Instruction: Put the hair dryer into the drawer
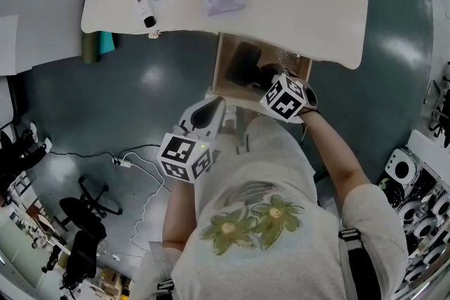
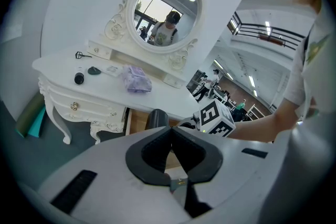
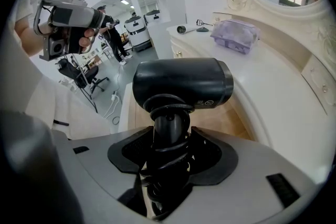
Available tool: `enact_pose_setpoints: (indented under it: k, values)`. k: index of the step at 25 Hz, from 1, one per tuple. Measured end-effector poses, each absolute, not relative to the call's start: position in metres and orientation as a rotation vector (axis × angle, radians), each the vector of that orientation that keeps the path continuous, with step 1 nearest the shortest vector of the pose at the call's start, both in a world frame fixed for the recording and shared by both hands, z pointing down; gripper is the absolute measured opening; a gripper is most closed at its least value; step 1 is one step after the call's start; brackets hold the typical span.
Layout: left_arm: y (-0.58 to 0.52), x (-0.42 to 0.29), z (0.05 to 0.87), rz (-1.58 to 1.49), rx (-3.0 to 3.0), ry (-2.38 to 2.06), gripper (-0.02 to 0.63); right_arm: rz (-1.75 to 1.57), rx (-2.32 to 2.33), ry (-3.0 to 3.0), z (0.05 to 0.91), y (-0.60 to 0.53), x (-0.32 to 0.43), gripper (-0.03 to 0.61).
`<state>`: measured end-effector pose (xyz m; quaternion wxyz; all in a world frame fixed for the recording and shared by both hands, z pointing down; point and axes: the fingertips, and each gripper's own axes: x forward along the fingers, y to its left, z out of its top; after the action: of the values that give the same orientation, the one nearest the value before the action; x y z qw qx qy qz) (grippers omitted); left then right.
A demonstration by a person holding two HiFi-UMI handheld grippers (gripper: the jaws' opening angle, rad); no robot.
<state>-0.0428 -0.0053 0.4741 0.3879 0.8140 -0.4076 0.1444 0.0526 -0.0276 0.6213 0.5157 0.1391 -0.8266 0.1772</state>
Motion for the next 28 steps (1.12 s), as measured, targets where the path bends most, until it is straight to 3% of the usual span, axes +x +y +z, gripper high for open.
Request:
enact_pose_setpoints:
  k: [28]
  values:
    - [0.002,-0.037,0.477,0.361,2.054,-1.025,0.01,0.42,0.299,-1.941,0.647,-0.026,0.053,0.218]
